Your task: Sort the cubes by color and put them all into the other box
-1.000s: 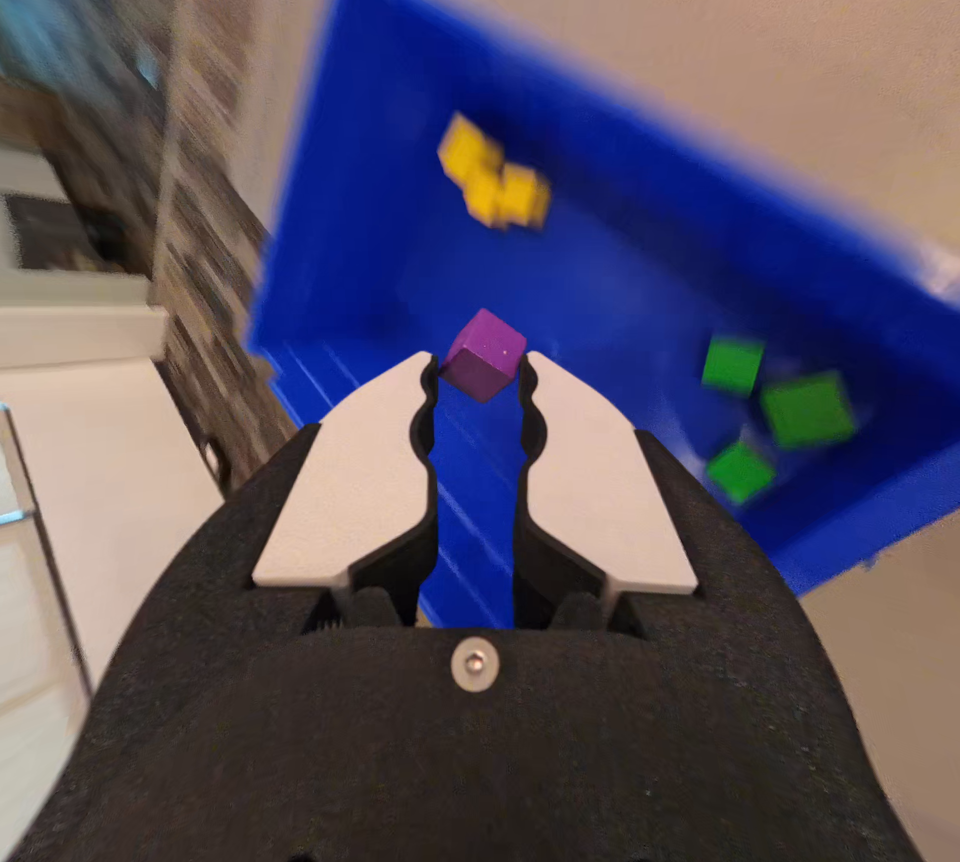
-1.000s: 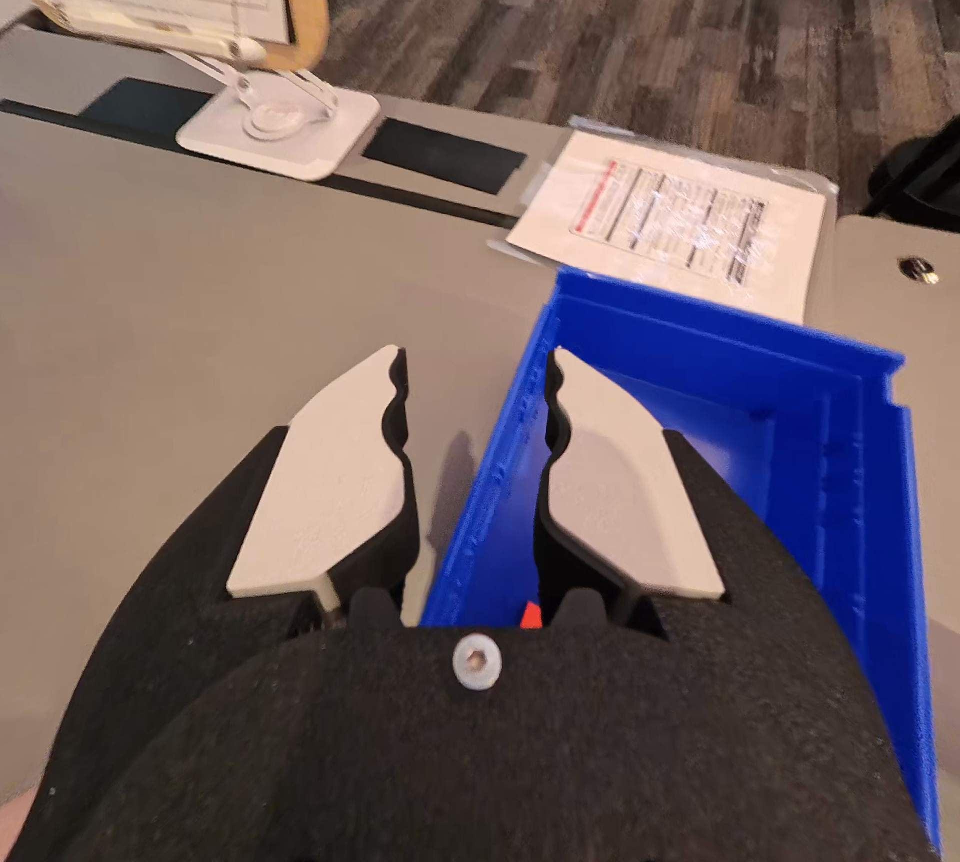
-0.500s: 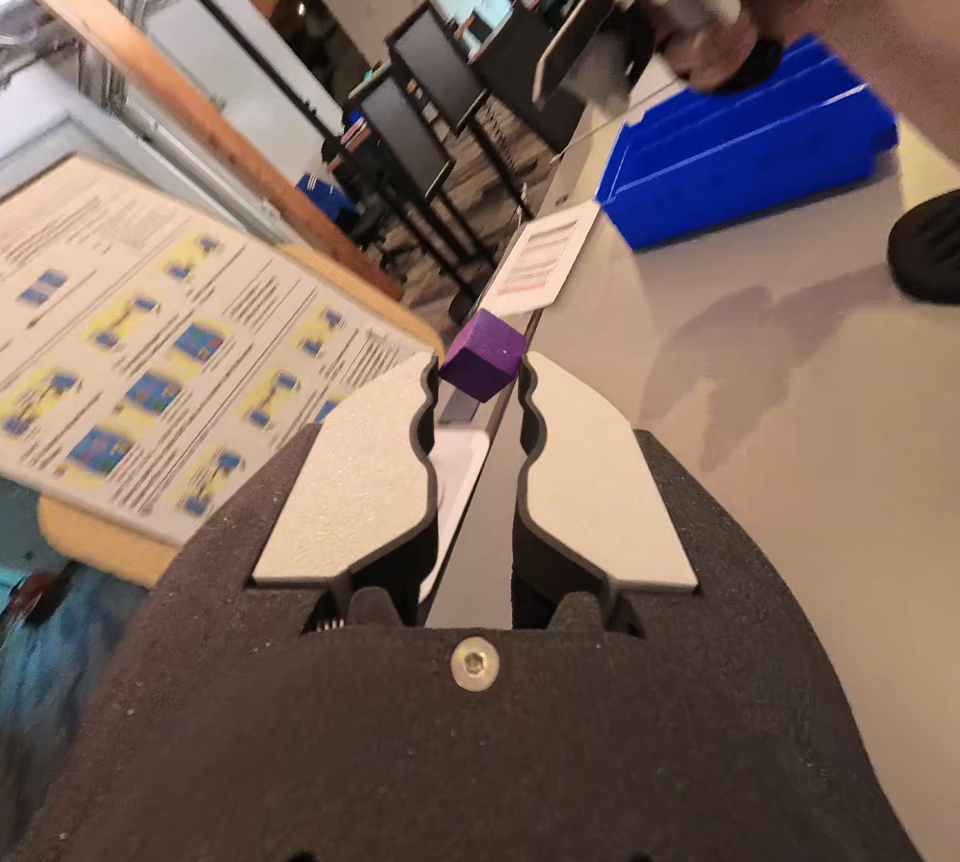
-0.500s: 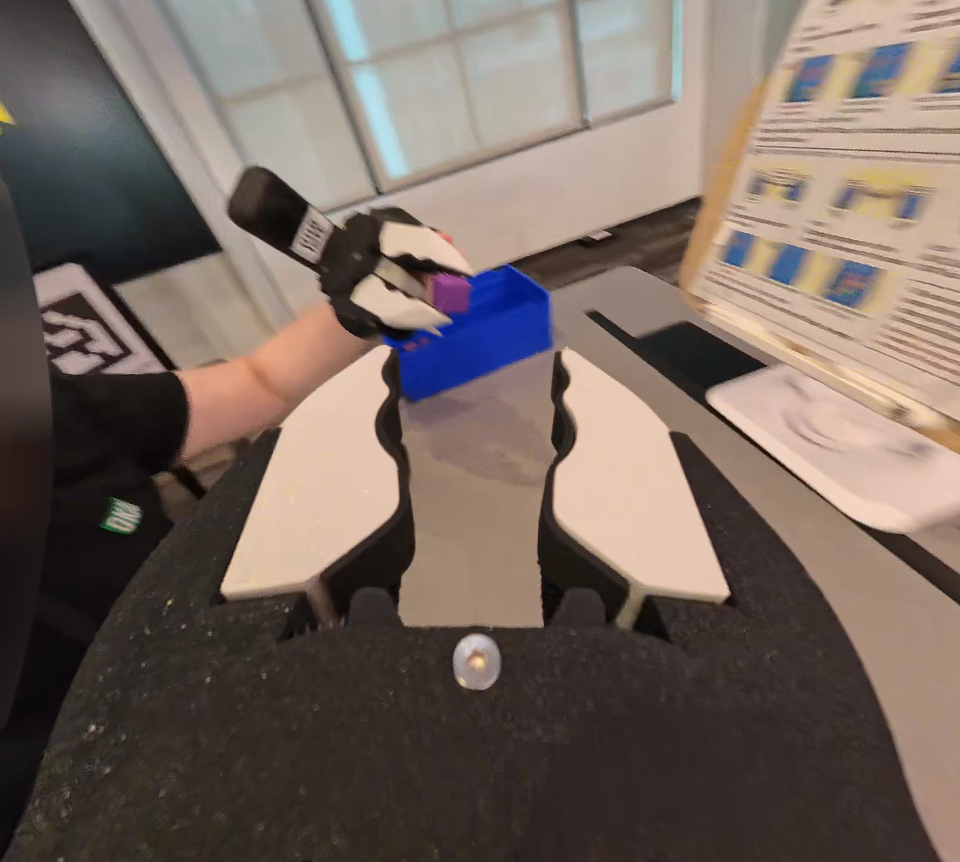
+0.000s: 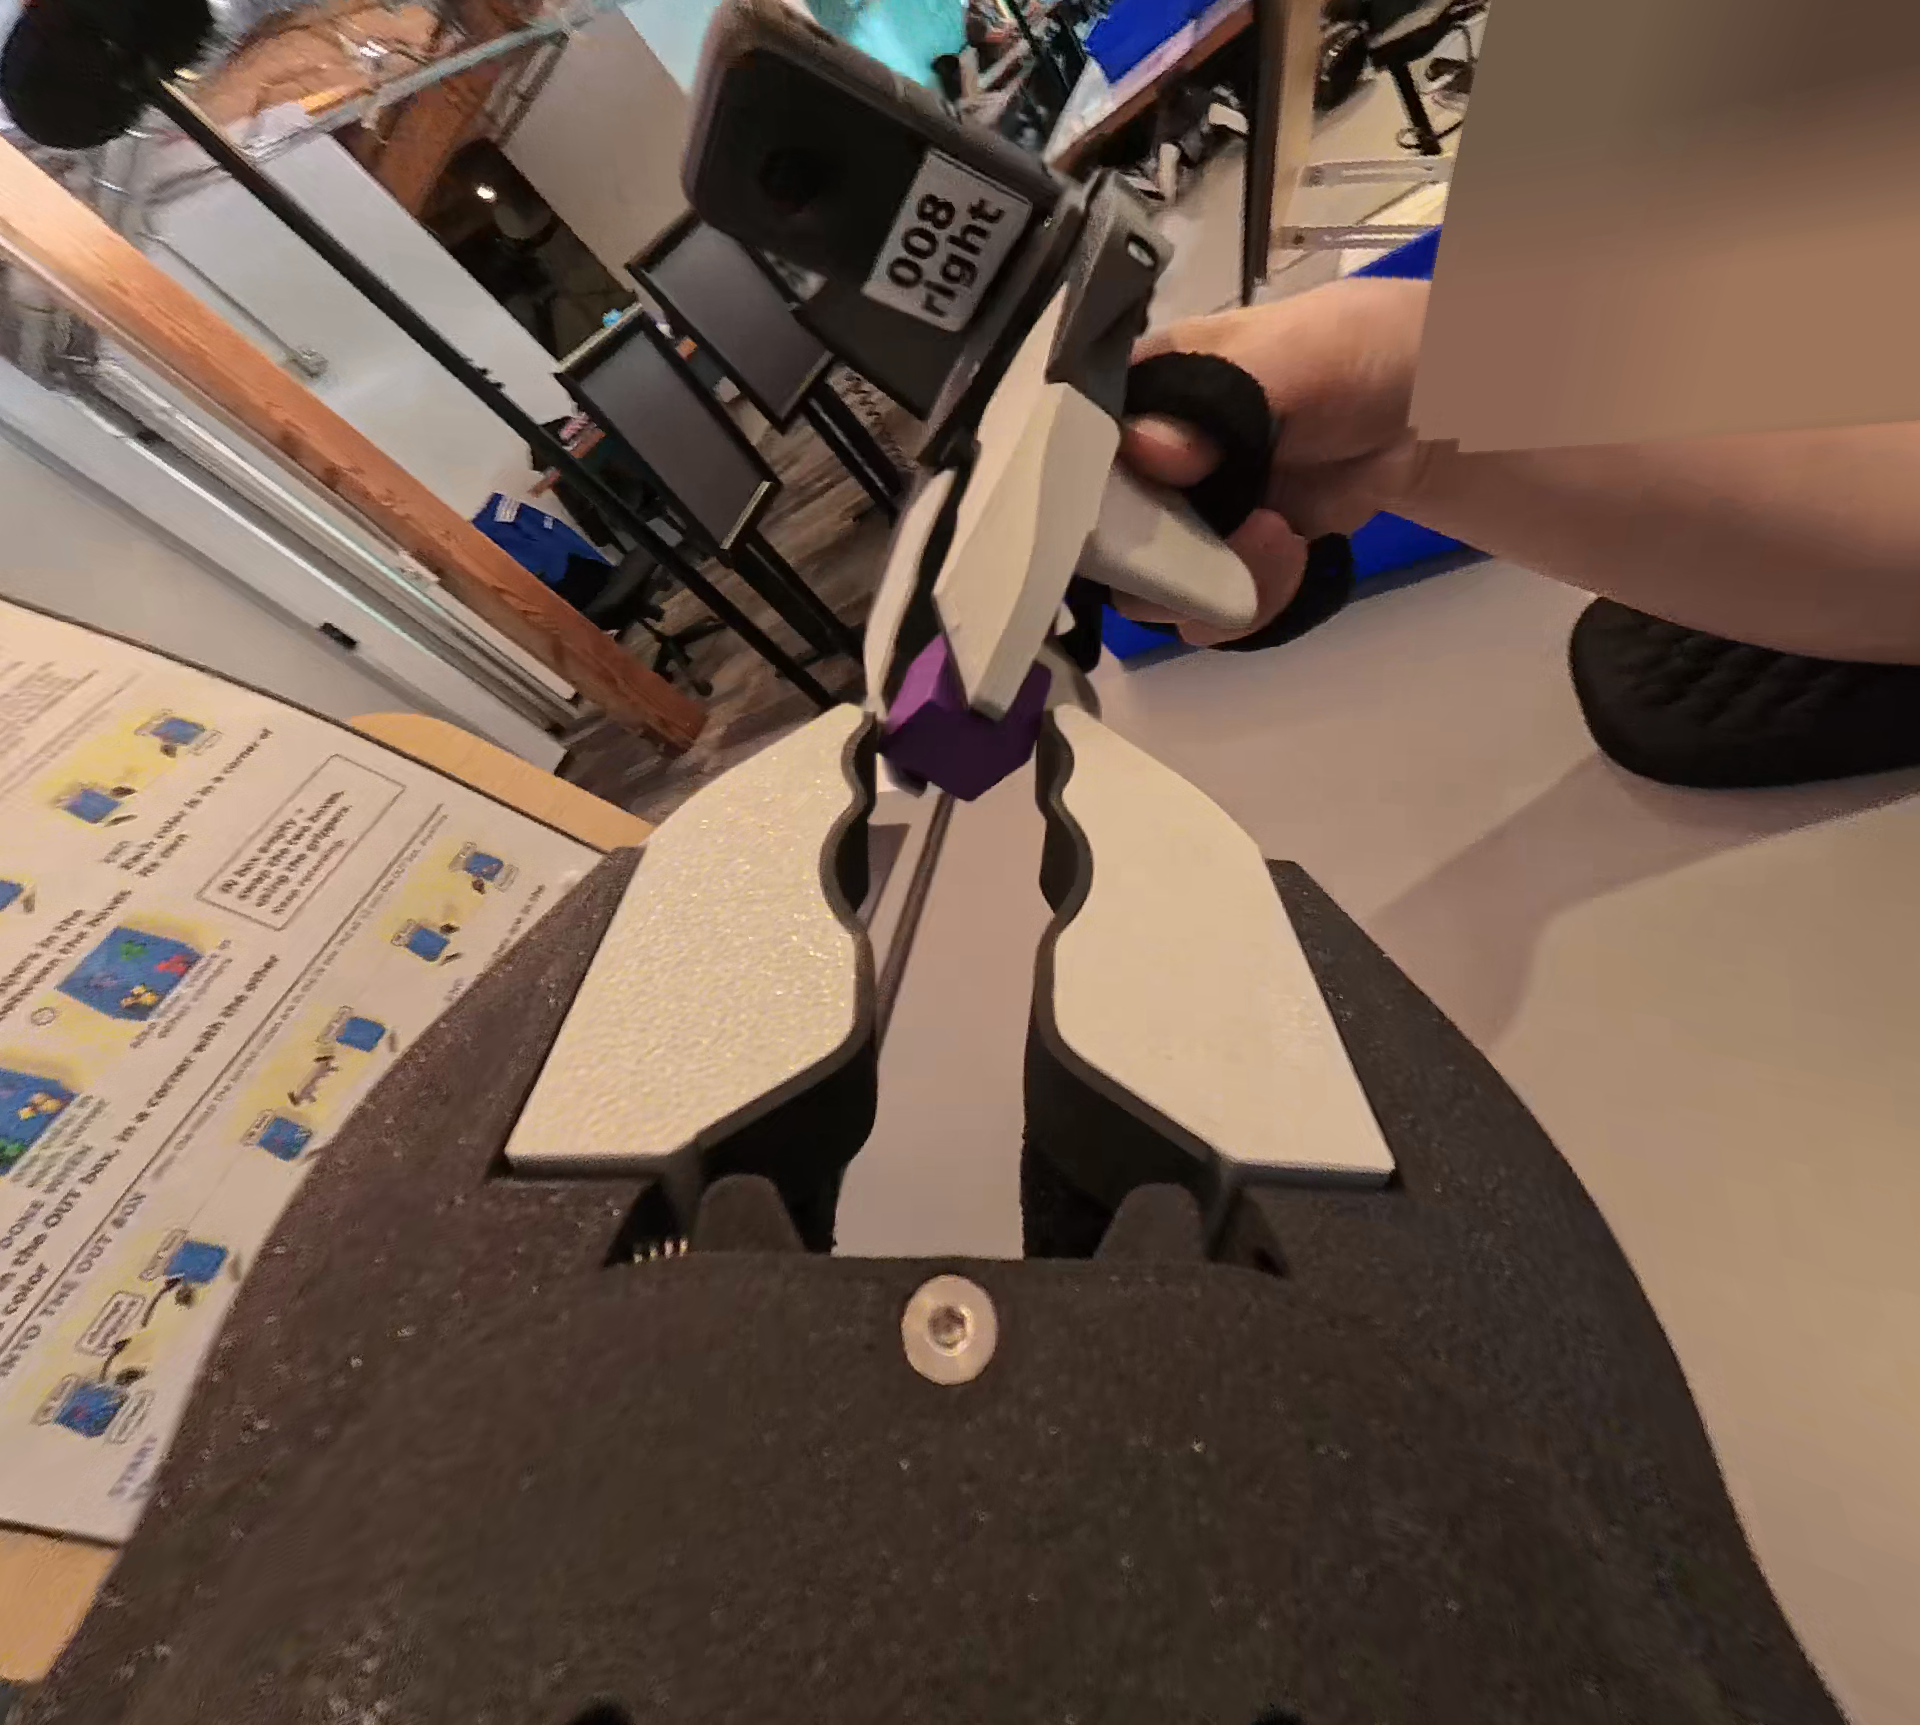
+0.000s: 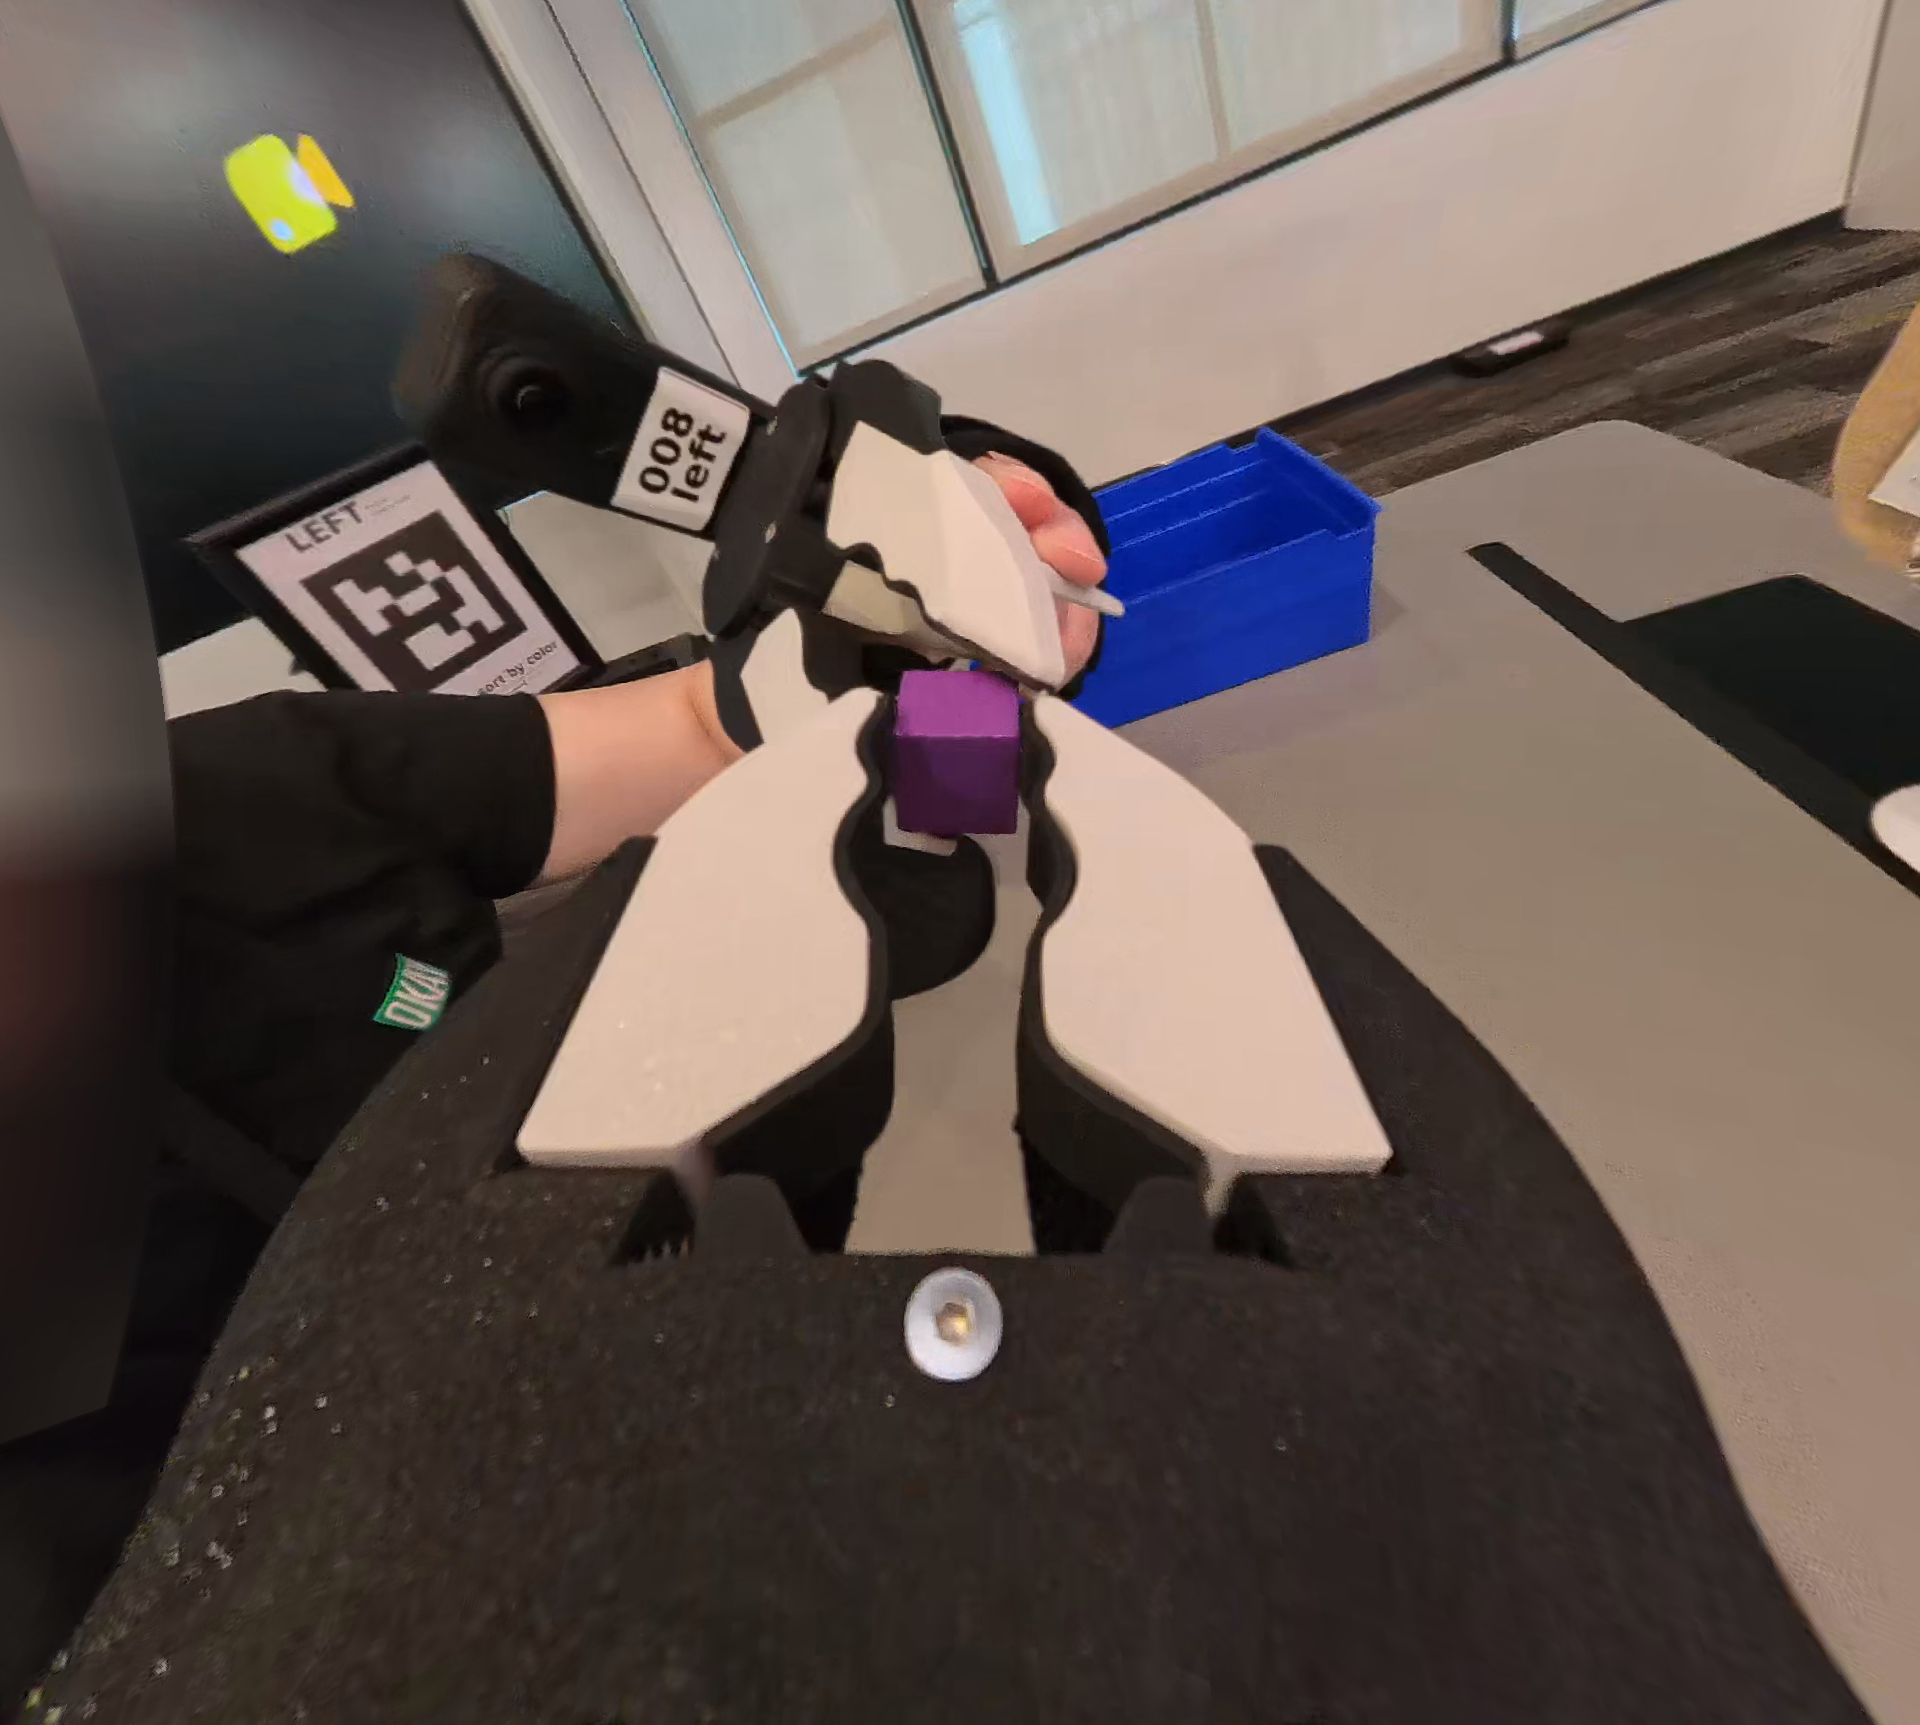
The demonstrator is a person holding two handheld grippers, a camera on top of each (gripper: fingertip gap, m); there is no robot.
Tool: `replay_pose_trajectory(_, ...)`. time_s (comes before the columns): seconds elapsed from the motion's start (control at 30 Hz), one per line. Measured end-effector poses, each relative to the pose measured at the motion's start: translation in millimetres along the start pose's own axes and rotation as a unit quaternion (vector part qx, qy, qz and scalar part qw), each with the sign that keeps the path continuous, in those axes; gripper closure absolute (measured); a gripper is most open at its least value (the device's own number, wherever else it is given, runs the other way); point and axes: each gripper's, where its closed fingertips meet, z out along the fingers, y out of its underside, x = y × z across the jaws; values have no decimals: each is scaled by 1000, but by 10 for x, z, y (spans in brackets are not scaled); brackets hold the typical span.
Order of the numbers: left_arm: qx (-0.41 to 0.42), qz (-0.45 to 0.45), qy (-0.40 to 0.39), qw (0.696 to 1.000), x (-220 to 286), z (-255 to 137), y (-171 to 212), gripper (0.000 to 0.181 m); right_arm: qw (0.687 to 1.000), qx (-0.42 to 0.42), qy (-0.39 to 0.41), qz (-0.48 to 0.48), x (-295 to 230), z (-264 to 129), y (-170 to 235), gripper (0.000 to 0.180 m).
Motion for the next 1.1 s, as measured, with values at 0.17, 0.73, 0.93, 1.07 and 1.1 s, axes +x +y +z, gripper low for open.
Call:
replay_pose_trajectory(0.17, -9, 7, -30, 999, 11, -108, 46, 159, 1000, -23, 5, -9, -14, -75, 32, 158)
replay_pose_trajectory(0.73, -212, -66, -109, 969, -181, -1191, 1280, 162, 708, -66, 615, 341, 776, -4617, 2166, 157)
replay_pose_trajectory(0.93, -235, -63, -145, 959, -281, -1479, 1336, 162, 697, -85, 590, 398, 992, -4561, 2482, 155)
replay_pose_trajectory(1.07, -263, -58, -180, 946, -421, -1770, 1406, 161, 702, -44, 606, 372, 974, -4583, 2241, 133)
replay_pose_trajectory(1.1, -274, -54, -191, 941, -471, -1874, 1444, 161, 704, -33, 613, 357, 936, -4595, 2137, 132)
